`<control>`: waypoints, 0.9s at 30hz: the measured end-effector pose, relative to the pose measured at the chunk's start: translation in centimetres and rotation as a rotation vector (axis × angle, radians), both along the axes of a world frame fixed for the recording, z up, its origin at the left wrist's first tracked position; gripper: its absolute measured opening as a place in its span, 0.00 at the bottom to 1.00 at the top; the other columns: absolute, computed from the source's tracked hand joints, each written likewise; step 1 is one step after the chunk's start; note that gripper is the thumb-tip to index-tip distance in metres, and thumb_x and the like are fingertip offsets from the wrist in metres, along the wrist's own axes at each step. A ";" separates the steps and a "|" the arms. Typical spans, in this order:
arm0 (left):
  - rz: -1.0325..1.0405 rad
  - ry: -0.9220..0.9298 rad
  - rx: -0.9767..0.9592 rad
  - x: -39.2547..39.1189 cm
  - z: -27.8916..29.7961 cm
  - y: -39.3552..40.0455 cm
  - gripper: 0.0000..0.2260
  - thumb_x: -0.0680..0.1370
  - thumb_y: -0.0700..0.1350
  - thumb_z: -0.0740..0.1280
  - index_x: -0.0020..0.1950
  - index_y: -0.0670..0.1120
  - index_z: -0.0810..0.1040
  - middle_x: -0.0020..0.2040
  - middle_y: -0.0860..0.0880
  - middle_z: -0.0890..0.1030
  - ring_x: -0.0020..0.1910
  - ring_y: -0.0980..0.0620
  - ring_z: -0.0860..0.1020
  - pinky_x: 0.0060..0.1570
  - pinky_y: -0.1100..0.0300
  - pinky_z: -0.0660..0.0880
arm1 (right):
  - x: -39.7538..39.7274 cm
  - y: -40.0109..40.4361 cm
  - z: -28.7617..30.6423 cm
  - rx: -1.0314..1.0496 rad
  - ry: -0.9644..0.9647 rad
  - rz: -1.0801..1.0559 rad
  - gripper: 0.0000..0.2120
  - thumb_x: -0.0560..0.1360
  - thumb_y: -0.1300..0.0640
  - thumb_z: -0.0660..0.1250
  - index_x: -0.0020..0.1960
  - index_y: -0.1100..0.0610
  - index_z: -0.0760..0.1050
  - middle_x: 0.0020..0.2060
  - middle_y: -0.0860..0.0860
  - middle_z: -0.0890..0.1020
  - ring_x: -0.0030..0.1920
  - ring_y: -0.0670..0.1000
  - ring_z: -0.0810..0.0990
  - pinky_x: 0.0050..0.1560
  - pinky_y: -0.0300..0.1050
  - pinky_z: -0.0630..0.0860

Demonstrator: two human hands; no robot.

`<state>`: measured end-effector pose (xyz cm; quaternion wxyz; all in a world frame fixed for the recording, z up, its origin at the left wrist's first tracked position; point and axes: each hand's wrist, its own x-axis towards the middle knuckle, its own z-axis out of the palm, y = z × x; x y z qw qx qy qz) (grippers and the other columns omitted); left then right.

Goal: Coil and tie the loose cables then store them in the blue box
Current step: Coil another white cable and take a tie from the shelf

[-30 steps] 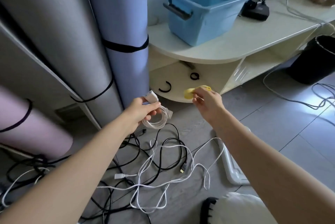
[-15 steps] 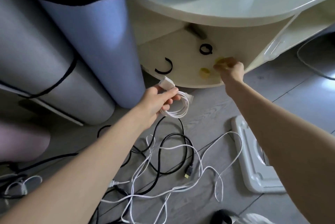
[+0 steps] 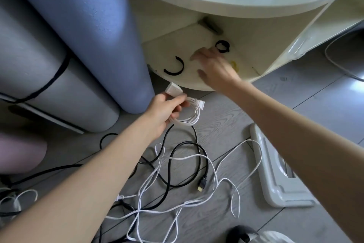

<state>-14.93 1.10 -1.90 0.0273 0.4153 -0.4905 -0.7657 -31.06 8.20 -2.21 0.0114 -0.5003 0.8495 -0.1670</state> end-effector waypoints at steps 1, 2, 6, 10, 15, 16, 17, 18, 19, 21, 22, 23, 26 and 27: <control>0.021 -0.011 -0.012 0.2 0.0 -0.2 0.03 0.77 0.37 0.66 0.45 0.43 0.73 0.33 0.47 0.79 0.26 0.60 0.69 0.19 0.71 0.61 | 0.9 -1.2 -0.3 0.079 -0.004 0.068 0.21 0.74 0.67 0.61 0.66 0.59 0.69 0.65 0.54 0.71 0.63 0.57 0.67 0.59 0.49 0.66; 0.041 -0.016 -0.017 0.5 0.0 -0.4 0.03 0.77 0.37 0.66 0.45 0.43 0.73 0.30 0.48 0.79 0.24 0.61 0.69 0.19 0.71 0.61 | 1.7 -2.4 -0.8 0.155 -0.005 0.090 0.21 0.75 0.68 0.60 0.67 0.59 0.68 0.66 0.54 0.70 0.63 0.57 0.68 0.58 0.48 0.67; 0.105 -0.012 -0.004 2.1 0.4 -1.1 0.06 0.77 0.36 0.65 0.41 0.43 0.73 0.24 0.52 0.78 0.20 0.62 0.70 0.18 0.72 0.60 | 3.3 -4.4 -0.9 0.178 -0.079 -0.084 0.14 0.75 0.69 0.58 0.57 0.63 0.75 0.58 0.59 0.76 0.56 0.59 0.75 0.52 0.47 0.71; 0.163 0.008 0.025 4.0 2.3 -2.4 0.08 0.77 0.35 0.64 0.39 0.43 0.70 0.28 0.49 0.71 0.18 0.62 0.66 0.17 0.71 0.59 | 4.8 -3.9 3.8 -0.155 -0.671 -0.272 0.03 0.73 0.68 0.65 0.43 0.62 0.76 0.37 0.61 0.82 0.30 0.48 0.79 0.40 0.42 0.77; 0.158 0.121 0.049 6.9 7.8 -2.9 0.11 0.78 0.34 0.62 0.37 0.43 0.69 0.24 0.52 0.68 0.18 0.62 0.64 0.17 0.72 0.58 | 8.5 -0.5 12.8 -0.277 -1.480 -0.179 0.05 0.75 0.71 0.63 0.41 0.65 0.73 0.31 0.57 0.79 0.26 0.47 0.80 0.28 0.34 0.76; 0.148 0.124 0.047 7.5 9.1 -2.8 0.09 0.78 0.35 0.63 0.38 0.44 0.70 0.25 0.51 0.69 0.18 0.62 0.65 0.18 0.72 0.59 | 9.7 0.1 14.1 -0.204 -1.506 -0.115 0.06 0.75 0.71 0.62 0.40 0.65 0.73 0.30 0.56 0.81 0.27 0.47 0.81 0.29 0.33 0.76; 0.130 0.115 0.037 7.9 10.2 -2.5 0.08 0.78 0.37 0.64 0.39 0.45 0.71 0.26 0.52 0.71 0.19 0.62 0.66 0.19 0.72 0.61 | 10.8 0.6 15.0 -0.148 -1.497 -0.066 0.07 0.75 0.71 0.61 0.39 0.64 0.73 0.29 0.55 0.81 0.28 0.47 0.81 0.29 0.33 0.76; 0.104 0.110 0.014 8.7 12.0 -2.0 0.08 0.77 0.38 0.65 0.39 0.46 0.72 0.26 0.52 0.72 0.19 0.61 0.67 0.20 0.71 0.62 | 12.1 1.1 16.4 -0.141 -1.445 -0.037 0.08 0.75 0.71 0.61 0.38 0.64 0.73 0.27 0.53 0.81 0.27 0.46 0.81 0.29 0.32 0.76; 0.075 0.107 0.000 9.3 13.5 -1.5 0.07 0.77 0.40 0.66 0.39 0.47 0.72 0.24 0.53 0.73 0.19 0.61 0.67 0.21 0.71 0.62 | 13.1 1.3 17.3 -0.162 -1.378 -0.030 0.09 0.74 0.72 0.62 0.38 0.63 0.73 0.26 0.52 0.81 0.26 0.45 0.80 0.29 0.31 0.74; 0.043 0.151 0.002 10.7 16.9 -0.4 0.08 0.77 0.40 0.65 0.38 0.46 0.73 0.22 0.54 0.74 0.18 0.61 0.69 0.20 0.71 0.64 | 14.9 1.8 19.6 -0.226 -1.177 -0.024 0.06 0.73 0.72 0.65 0.38 0.65 0.75 0.28 0.53 0.79 0.29 0.48 0.77 0.31 0.36 0.72; 0.041 0.175 0.023 11.1 18.1 0.0 0.09 0.78 0.40 0.64 0.37 0.45 0.72 0.21 0.54 0.73 0.18 0.61 0.68 0.20 0.71 0.63 | 15.7 2.1 20.6 -0.241 -1.096 -0.017 0.01 0.72 0.70 0.66 0.41 0.68 0.75 0.32 0.57 0.78 0.33 0.52 0.75 0.33 0.40 0.69; 0.043 0.204 0.046 12.0 19.8 0.3 0.10 0.78 0.41 0.63 0.36 0.45 0.72 0.20 0.54 0.71 0.17 0.61 0.67 0.20 0.71 0.61 | 16.7 2.4 22.2 -0.251 -1.033 -0.004 0.04 0.72 0.69 0.67 0.45 0.71 0.75 0.36 0.60 0.77 0.36 0.54 0.73 0.33 0.44 0.67; 0.049 0.272 0.137 13.9 23.2 0.3 0.11 0.80 0.42 0.60 0.38 0.44 0.72 0.23 0.52 0.72 0.17 0.61 0.66 0.19 0.72 0.61 | 18.9 3.3 25.5 -0.246 -0.928 -0.004 0.05 0.73 0.68 0.66 0.48 0.66 0.77 0.35 0.58 0.77 0.32 0.51 0.71 0.31 0.42 0.63; 0.044 0.285 0.132 14.5 24.0 0.2 0.10 0.80 0.42 0.61 0.38 0.43 0.72 0.24 0.51 0.73 0.17 0.61 0.67 0.19 0.73 0.63 | 19.7 3.6 26.4 -0.242 -0.898 -0.004 0.06 0.74 0.68 0.65 0.50 0.64 0.76 0.32 0.54 0.77 0.28 0.47 0.70 0.30 0.39 0.63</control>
